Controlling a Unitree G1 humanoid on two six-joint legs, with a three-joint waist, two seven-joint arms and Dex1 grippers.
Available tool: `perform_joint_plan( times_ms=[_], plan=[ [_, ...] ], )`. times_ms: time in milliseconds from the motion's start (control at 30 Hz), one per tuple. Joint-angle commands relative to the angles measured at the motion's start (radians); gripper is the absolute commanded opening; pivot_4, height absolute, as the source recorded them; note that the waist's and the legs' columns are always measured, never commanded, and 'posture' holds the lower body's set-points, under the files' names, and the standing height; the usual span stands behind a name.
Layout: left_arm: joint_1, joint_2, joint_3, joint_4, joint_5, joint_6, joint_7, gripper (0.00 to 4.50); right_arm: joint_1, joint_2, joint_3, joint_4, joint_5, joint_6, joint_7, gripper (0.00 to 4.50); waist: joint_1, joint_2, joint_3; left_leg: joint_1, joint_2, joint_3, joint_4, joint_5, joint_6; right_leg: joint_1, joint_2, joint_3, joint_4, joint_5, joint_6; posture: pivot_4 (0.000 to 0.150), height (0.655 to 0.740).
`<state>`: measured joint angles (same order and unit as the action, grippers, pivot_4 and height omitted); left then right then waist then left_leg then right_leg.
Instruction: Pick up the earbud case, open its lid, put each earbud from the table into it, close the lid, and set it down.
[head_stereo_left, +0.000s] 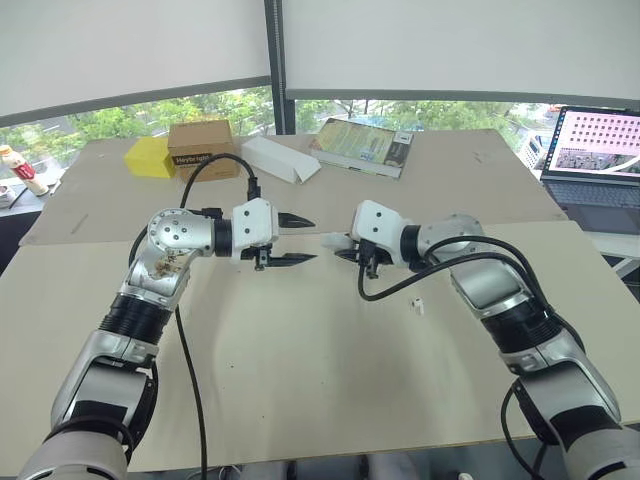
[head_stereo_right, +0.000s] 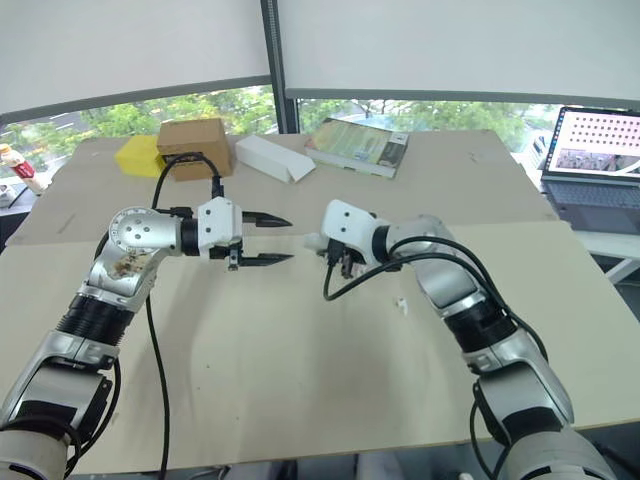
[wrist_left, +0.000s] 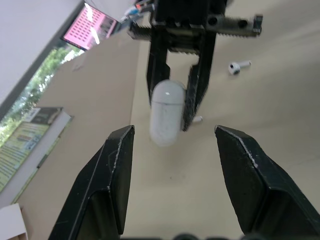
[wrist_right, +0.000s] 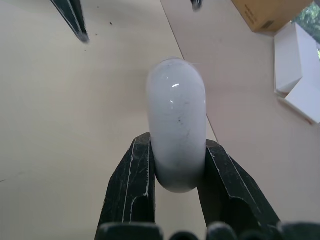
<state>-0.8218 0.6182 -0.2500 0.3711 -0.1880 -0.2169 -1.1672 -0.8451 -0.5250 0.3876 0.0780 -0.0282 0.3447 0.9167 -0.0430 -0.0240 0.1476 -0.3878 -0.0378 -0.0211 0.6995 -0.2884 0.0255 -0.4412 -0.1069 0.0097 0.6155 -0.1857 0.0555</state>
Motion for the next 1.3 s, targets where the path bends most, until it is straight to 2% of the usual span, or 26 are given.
perform_joint_plan(
  times_ms=[33, 367, 467, 567, 900, 967, 1167, 1233, 1300],
  plan=[
    [-0.038, -0.024, 0.015, 0.022, 0.045, -0.034, 0.019, 2.71, -0.032, 0.012, 0.002, -0.045, -0.03, -0.035, 0.007, 0.79, 0.0, 0.0, 0.0, 0.0, 0.0, 0.0, 0.0, 0.0, 0.0, 0.0, 0.0, 0.0, 0.0, 0.0, 0.0, 0.15, 0.74],
    [-0.058, -0.054, 0.021, 0.069, 0.112, -0.076, 0.017, 2.71, -0.019, 0.024, 0.007, -0.063, -0.074, -0.053, 0.022, 0.79, 0.0, 0.0, 0.0, 0.0, 0.0, 0.0, 0.0, 0.001, -0.001, 0.0, 0.0, 0.0, 0.0, 0.0, 0.0, 0.15, 0.74],
    [-0.061, -0.061, 0.028, 0.077, 0.106, -0.078, 0.01, 1.87, -0.016, 0.027, 0.006, -0.069, -0.078, -0.049, 0.023, 0.79, 0.0, 0.0, 0.0, 0.0, 0.0, 0.0, 0.0, 0.0, -0.001, 0.0, 0.0, 0.0, 0.0, 0.0, 0.0, 0.15, 0.74],
    [-0.059, -0.064, 0.029, 0.073, 0.105, -0.076, 0.003, 0.54, -0.014, 0.036, 0.007, -0.076, -0.08, -0.044, 0.023, 0.79, 0.0, 0.0, 0.0, 0.0, 0.0, 0.0, 0.001, 0.0, -0.001, 0.0, 0.0, 0.0, 0.0, 0.0, 0.0, 0.15, 0.74],
    [-0.055, -0.073, 0.027, 0.056, 0.101, -0.071, -0.004, 0.5, -0.019, 0.051, 0.011, -0.06, -0.097, -0.051, 0.029, 0.79, 0.001, 0.0, 0.0, 0.0, 0.0, 0.0, 0.001, 0.0, -0.001, 0.0, 0.0, 0.0, 0.001, 0.0, 0.0, 0.15, 0.74],
    [-0.053, -0.074, 0.031, 0.054, 0.101, -0.052, 0.004, 0.5, -0.019, 0.053, 0.005, -0.053, -0.095, -0.051, 0.03, 1.8, 0.0, 0.0, 0.0, 0.0, 0.0, 0.0, 0.001, 0.0, -0.001, 0.0, 0.0, 0.0, 0.001, 0.0, 0.0, 0.15, 0.74],
    [-0.014, -0.079, 0.078, -0.003, -0.004, 0.126, -0.035, 0.5, -0.008, 0.023, -0.041, -0.064, -0.069, -0.046, 0.055, 3.85, 0.0, 0.0, 0.0, 0.0, 0.0, 0.0, 0.001, 0.0, 0.0, 0.0, 0.0, 0.0, 0.001, 0.0, 0.0, 0.15, 0.74],
    [0.012, -0.086, 0.109, -0.041, -0.06, 0.225, -0.029, 0.5, 0.007, 0.008, -0.073, -0.088, -0.037, -0.01, 0.062, 4.45, 0.001, 0.0, 0.0, 0.0, 0.0, 0.0, 0.001, 0.0, 0.0, 0.0, 0.0, 0.0, 0.001, 0.0, 0.0, 0.15, 0.74],
    [0.049, -0.107, 0.162, -0.089, -0.151, 0.373, 0.006, 0.5, 0.036, 0.023, -0.156, -0.127, 0.031, 0.086, 0.03, 4.48, 0.001, 0.0, 0.0, 0.0, 0.0, 0.0, 0.001, 0.0, 0.0, 0.0, 0.0, 0.0, 0.001, 0.0, 0.0, 0.15, 0.74]
  ],
)
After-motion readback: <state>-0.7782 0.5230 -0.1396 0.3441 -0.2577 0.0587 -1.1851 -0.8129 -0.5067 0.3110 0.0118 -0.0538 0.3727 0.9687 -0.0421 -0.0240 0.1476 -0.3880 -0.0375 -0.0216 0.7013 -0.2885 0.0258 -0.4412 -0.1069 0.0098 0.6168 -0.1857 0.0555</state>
